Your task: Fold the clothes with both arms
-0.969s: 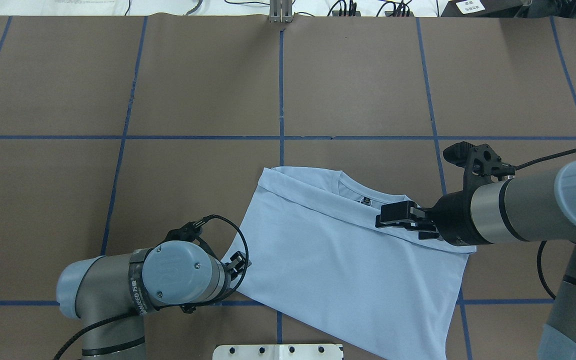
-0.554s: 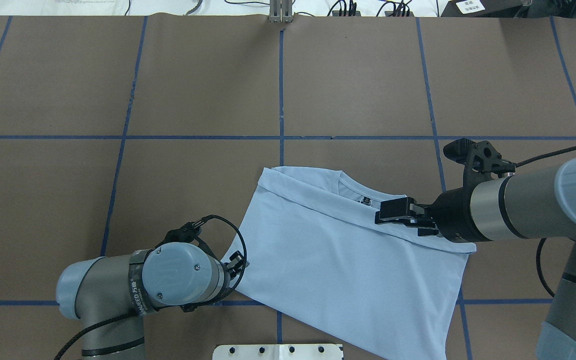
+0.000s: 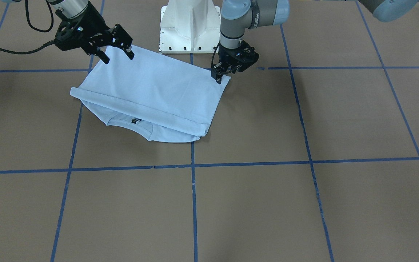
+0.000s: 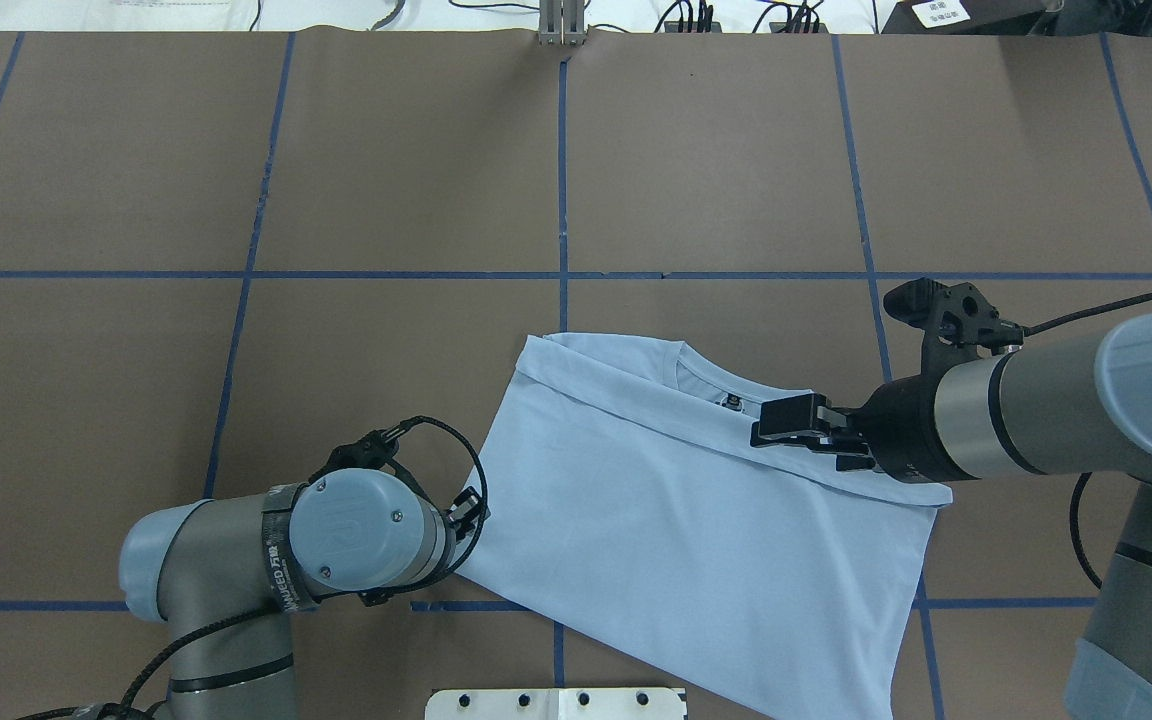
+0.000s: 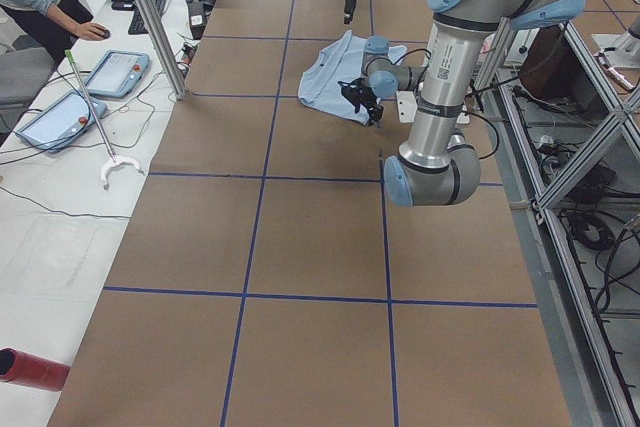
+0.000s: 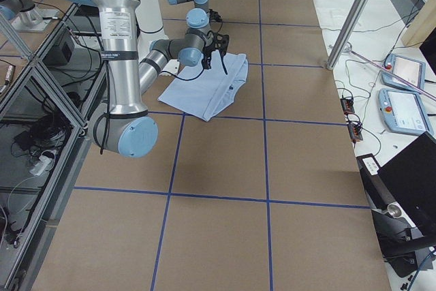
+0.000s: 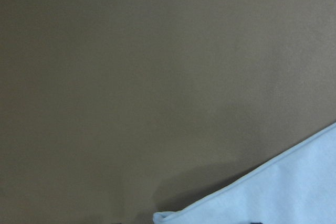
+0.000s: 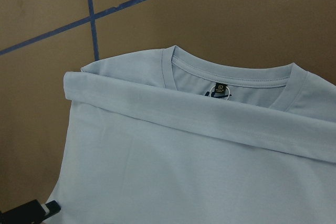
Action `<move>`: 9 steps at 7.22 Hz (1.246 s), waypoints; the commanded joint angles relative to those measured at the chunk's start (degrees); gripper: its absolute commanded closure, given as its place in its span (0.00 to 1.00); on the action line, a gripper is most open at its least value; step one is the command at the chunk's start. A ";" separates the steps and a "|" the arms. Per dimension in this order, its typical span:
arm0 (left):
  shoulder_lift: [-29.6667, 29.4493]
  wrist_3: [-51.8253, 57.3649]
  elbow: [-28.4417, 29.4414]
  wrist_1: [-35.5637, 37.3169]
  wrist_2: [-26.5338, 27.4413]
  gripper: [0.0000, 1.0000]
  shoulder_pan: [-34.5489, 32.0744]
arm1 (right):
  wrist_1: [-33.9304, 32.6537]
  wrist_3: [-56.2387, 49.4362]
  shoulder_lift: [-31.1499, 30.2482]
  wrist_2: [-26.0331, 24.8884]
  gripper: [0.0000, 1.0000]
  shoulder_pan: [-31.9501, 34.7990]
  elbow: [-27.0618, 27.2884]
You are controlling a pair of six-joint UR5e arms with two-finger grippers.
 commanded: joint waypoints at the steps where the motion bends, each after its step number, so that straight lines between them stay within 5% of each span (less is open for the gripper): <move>1: 0.12 -0.03 0.03 0.00 0.04 0.54 0.06 | 0.00 0.00 -0.03 0.00 0.00 0.09 -0.01; 3: 0.03 0.06 0.03 -0.27 0.04 0.72 -0.02 | 0.09 0.00 -0.03 0.00 0.00 0.18 0.08; 5: 0.03 0.06 0.03 -0.27 0.04 1.00 -0.02 | 0.09 0.00 -0.03 -0.09 0.00 0.26 -0.01; 9: -0.41 6.54 0.38 -0.27 0.04 1.00 -7.38 | 0.09 0.00 -0.03 -0.09 0.00 0.44 0.08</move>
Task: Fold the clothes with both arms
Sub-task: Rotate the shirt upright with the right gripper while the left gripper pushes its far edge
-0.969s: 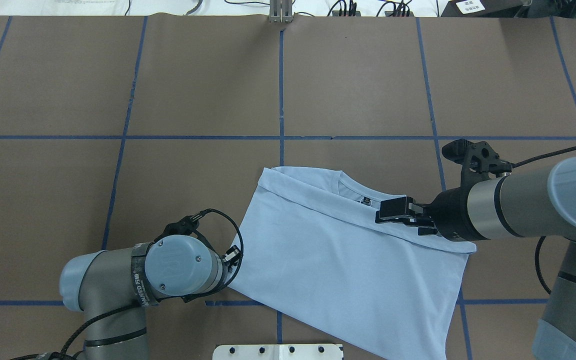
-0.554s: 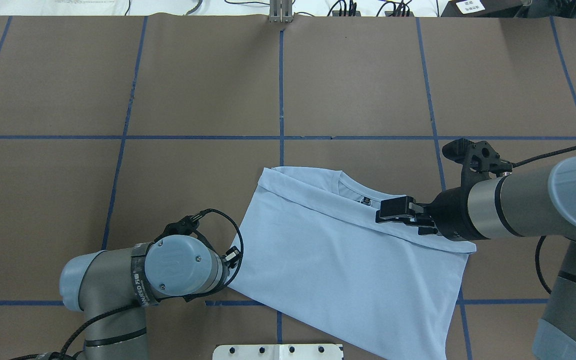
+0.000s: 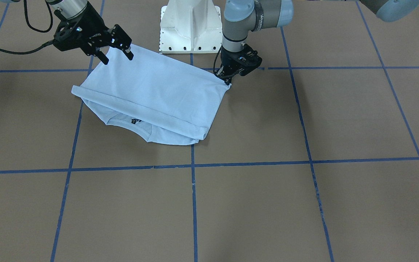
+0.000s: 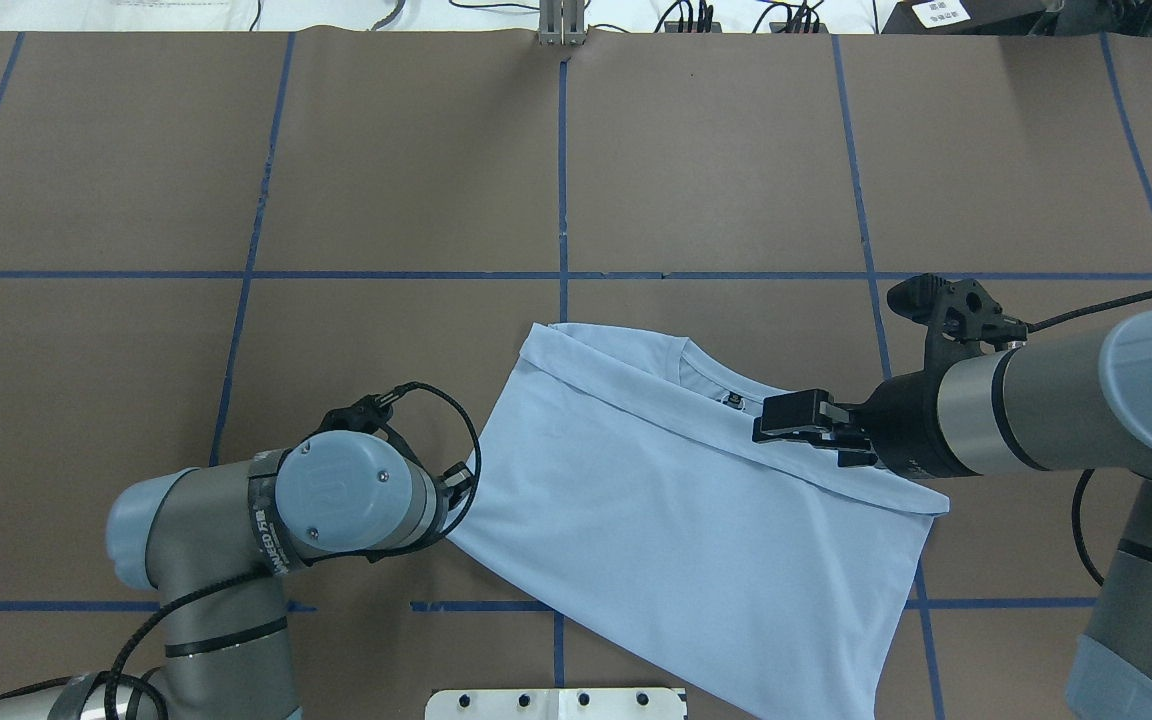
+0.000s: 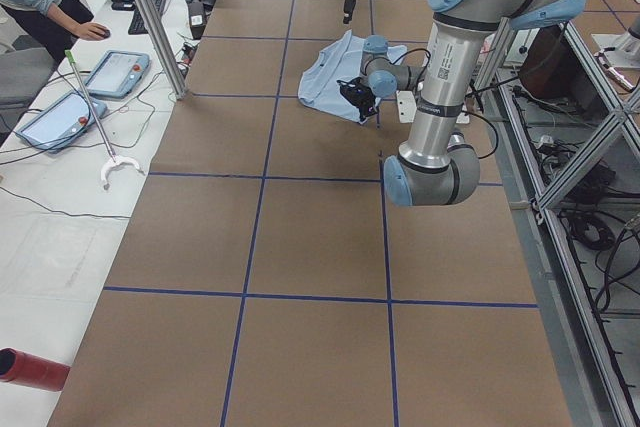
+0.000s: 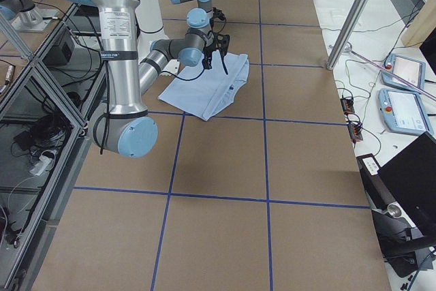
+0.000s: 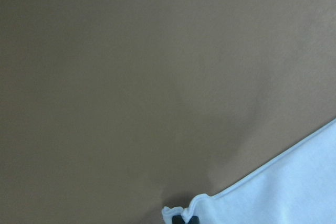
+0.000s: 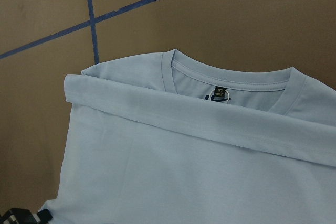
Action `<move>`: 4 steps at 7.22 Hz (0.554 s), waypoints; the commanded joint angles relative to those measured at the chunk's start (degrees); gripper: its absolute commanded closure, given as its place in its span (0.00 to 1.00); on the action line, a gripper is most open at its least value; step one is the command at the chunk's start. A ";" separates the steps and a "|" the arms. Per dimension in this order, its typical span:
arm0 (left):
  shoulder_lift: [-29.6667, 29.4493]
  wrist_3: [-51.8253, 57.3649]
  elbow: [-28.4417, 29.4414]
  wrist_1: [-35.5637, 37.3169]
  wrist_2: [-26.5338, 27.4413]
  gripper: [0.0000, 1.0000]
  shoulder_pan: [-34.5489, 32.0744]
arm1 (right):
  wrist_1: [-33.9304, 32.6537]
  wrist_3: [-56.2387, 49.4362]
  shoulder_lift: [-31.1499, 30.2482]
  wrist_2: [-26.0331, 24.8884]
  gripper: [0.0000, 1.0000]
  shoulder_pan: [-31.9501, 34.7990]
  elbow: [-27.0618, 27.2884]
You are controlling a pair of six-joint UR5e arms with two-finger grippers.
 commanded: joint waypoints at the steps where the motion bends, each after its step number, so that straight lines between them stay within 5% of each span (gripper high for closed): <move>1: -0.40 4.61 1.89 -0.15 1.33 1.00 -5.46 | 0.02 0.00 0.00 -0.06 0.00 0.02 -0.01; 4: -4.16 9.19 13.12 -11.37 2.40 1.00 -12.75 | 0.02 0.00 0.00 -0.06 0.00 0.90 -0.10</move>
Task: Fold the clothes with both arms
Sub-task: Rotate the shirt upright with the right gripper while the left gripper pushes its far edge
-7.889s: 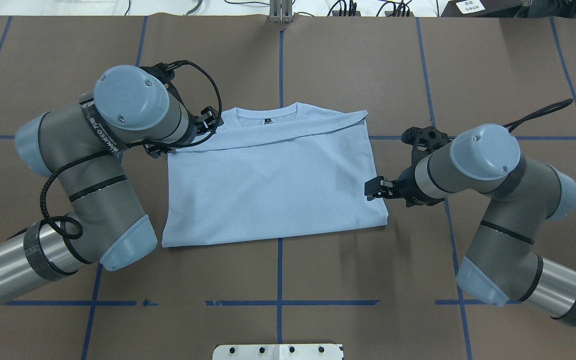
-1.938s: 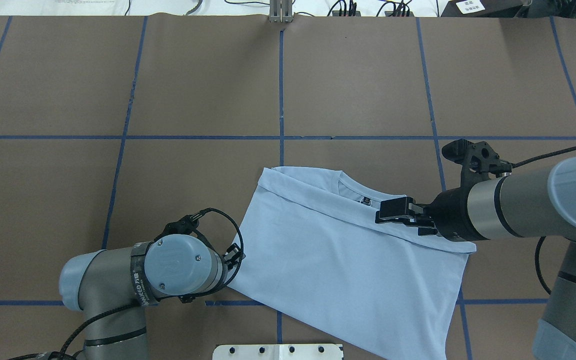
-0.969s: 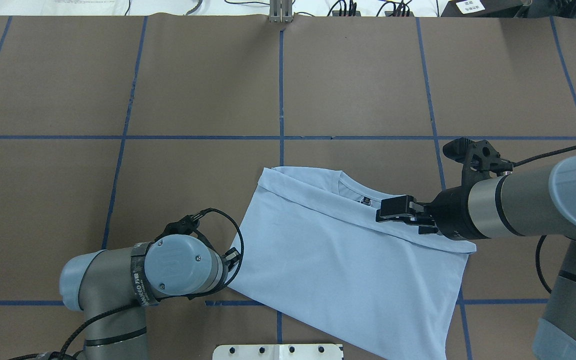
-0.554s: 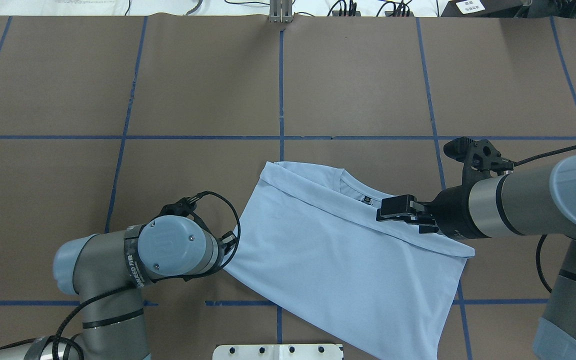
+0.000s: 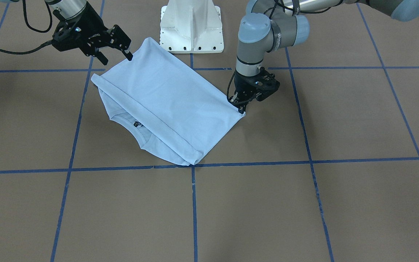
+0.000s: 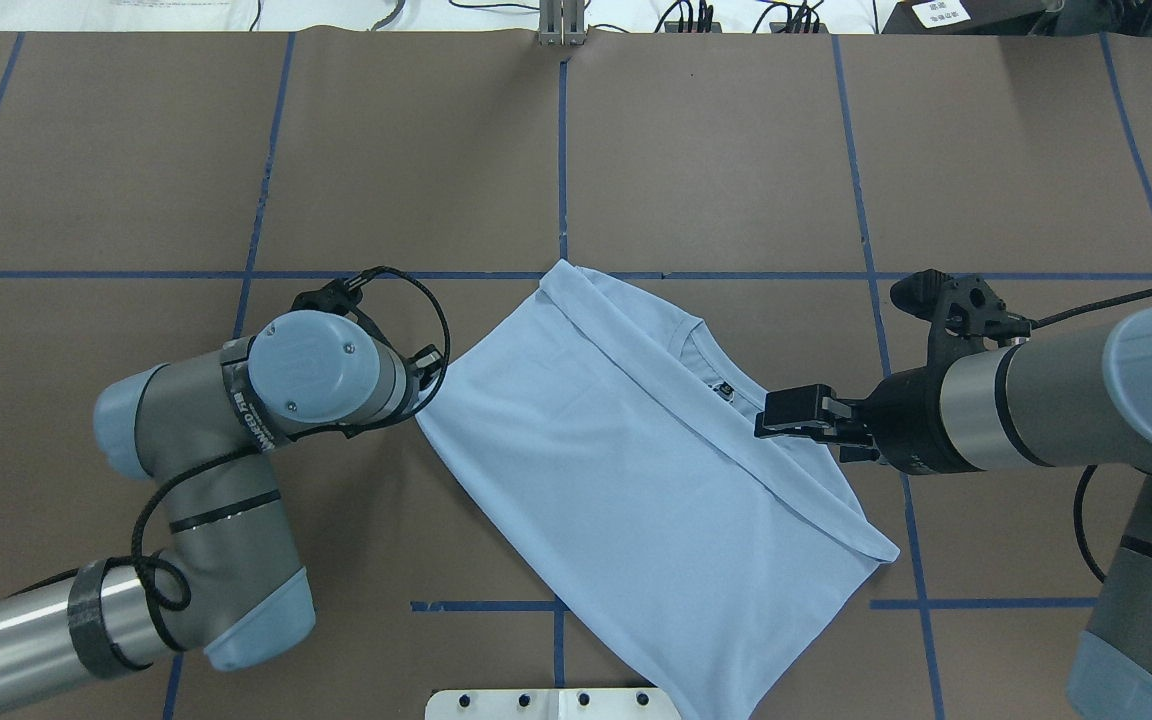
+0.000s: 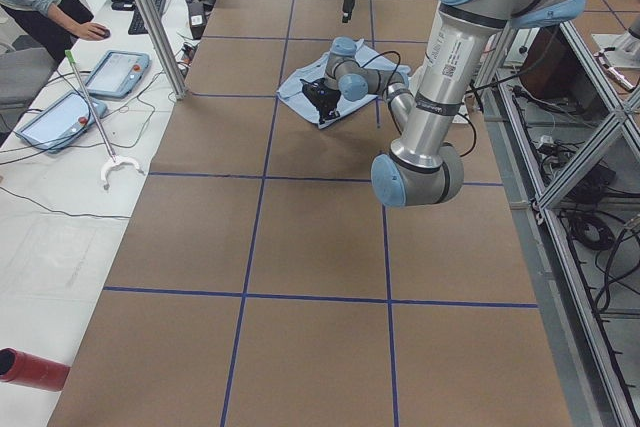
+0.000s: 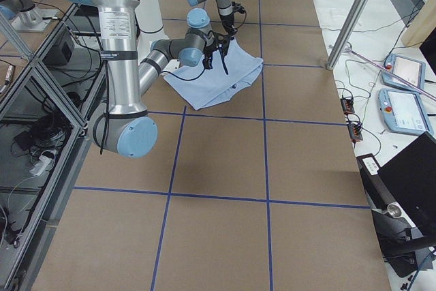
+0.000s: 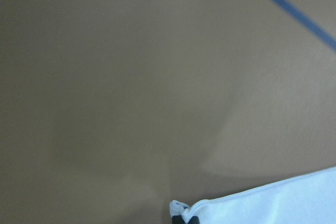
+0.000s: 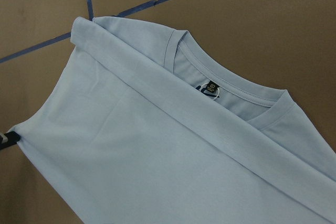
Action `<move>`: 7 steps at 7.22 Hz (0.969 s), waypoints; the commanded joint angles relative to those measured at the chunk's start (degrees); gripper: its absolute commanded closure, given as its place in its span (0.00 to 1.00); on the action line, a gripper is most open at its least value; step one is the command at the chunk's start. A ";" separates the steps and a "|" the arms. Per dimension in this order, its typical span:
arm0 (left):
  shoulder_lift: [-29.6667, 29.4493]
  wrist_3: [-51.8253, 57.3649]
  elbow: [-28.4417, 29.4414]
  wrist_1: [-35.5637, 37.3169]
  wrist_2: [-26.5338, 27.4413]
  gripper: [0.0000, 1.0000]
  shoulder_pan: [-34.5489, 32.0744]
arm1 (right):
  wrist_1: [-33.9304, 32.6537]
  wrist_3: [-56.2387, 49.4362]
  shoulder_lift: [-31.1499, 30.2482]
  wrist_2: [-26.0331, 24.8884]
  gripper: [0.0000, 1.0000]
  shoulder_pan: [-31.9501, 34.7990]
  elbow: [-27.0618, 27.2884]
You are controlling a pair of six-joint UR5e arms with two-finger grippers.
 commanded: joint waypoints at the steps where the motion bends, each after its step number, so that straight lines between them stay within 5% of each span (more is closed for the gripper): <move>1: -4.94 6.39 10.00 -7.61 0.19 1.00 -6.53 | 0.00 -0.02 0.00 0.09 0.00 0.56 -0.03; 4: -8.74 13.26 18.03 -17.82 0.19 1.00 -11.65 | 0.00 0.07 0.00 0.09 0.00 0.57 -0.03; 7: -20.69 18.88 40.32 -33.17 4.66 1.00 -12.27 | 0.00 0.15 -0.09 0.09 0.00 0.57 -0.03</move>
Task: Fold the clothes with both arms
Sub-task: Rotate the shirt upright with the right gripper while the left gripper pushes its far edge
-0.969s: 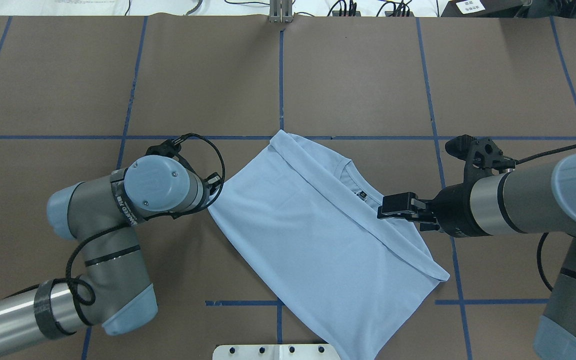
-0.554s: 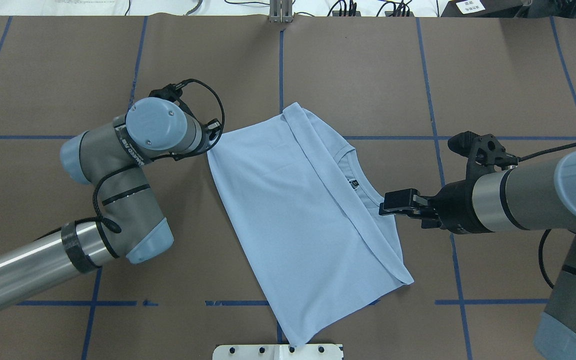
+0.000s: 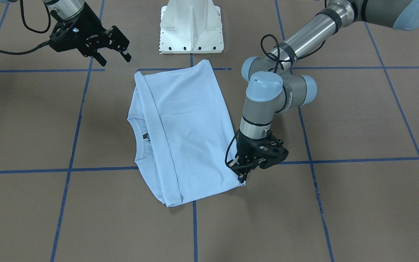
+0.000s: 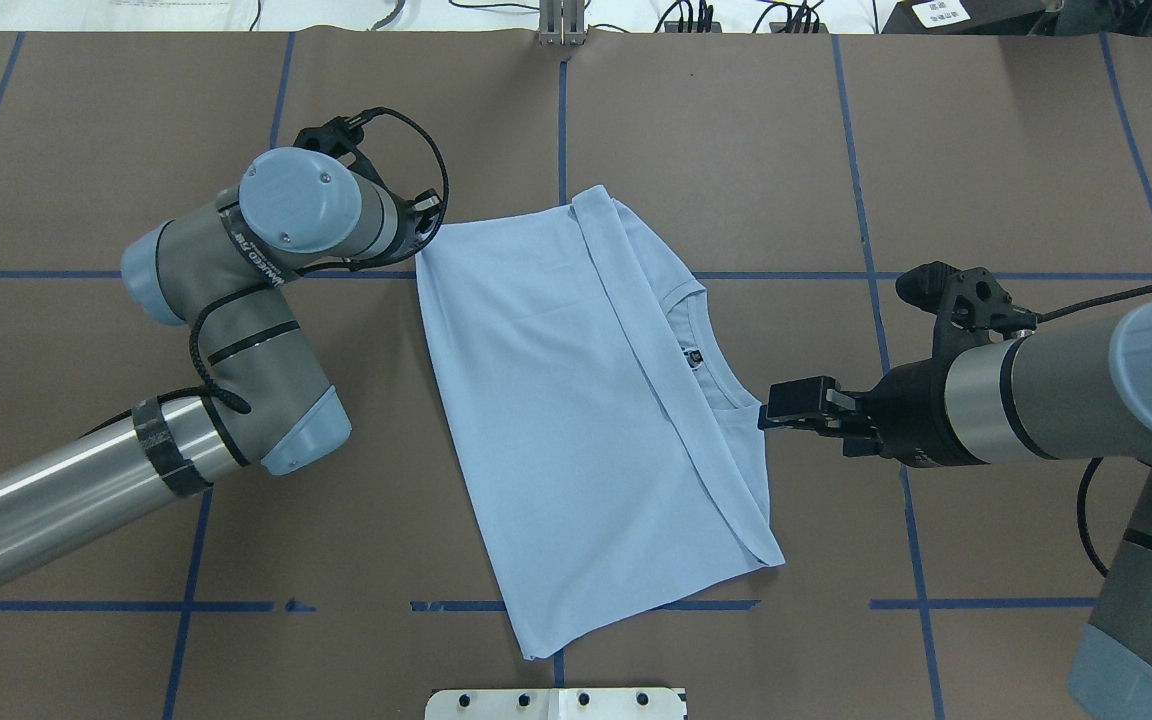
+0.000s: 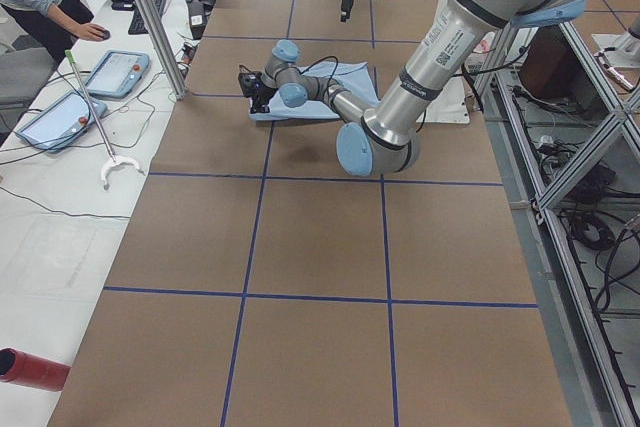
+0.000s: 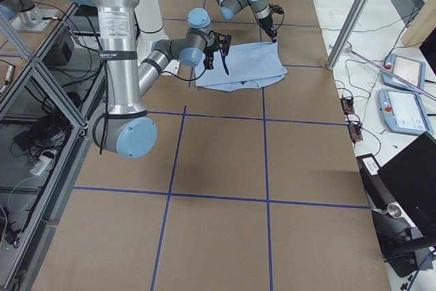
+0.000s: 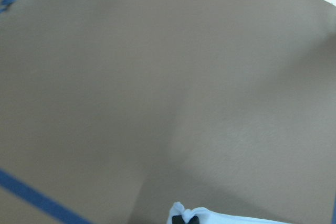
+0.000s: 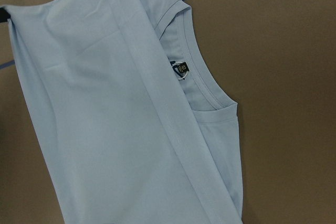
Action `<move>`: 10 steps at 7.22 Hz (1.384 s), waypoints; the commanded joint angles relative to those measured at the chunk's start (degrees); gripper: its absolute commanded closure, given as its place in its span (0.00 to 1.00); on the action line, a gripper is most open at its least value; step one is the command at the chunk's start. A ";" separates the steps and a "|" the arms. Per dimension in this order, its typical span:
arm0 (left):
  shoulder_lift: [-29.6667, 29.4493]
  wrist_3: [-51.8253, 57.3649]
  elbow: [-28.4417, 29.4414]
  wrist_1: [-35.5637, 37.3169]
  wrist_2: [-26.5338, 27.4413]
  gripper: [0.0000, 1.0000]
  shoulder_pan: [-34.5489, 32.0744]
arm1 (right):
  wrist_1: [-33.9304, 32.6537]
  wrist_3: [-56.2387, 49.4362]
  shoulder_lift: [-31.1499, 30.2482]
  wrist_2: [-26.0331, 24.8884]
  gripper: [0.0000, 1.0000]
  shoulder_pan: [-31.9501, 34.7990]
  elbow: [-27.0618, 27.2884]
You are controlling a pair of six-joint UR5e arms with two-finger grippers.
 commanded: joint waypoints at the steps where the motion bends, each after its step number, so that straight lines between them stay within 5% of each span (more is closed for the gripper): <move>1: -3.56 5.64 8.99 -7.11 1.69 1.00 -1.64 | 0.00 0.01 -0.03 0.05 0.00 0.00 -0.01; 3: -4.69 7.25 14.94 -13.77 5.26 1.00 -2.62 | 0.00 0.01 0.06 0.05 0.00 -0.08 -0.01; 4: -5.49 7.17 15.67 -14.15 5.38 0.67 -2.53 | 0.00 0.01 0.06 -0.04 0.00 -0.08 -0.27; 5: -5.84 7.17 15.51 -14.15 5.47 0.01 -2.53 | 0.00 0.01 0.06 -0.13 0.00 -0.08 -0.80; 8: -5.24 7.43 10.89 -9.71 3.64 0.00 -2.79 | -1.13 -0.95 1.10 -0.48 0.00 -0.44 -1.67; 10: 4.46 8.30 -6.72 0.50 -1.21 0.00 -2.62 | -7.52 -7.67 8.46 -0.74 0.00 -0.96 -5.36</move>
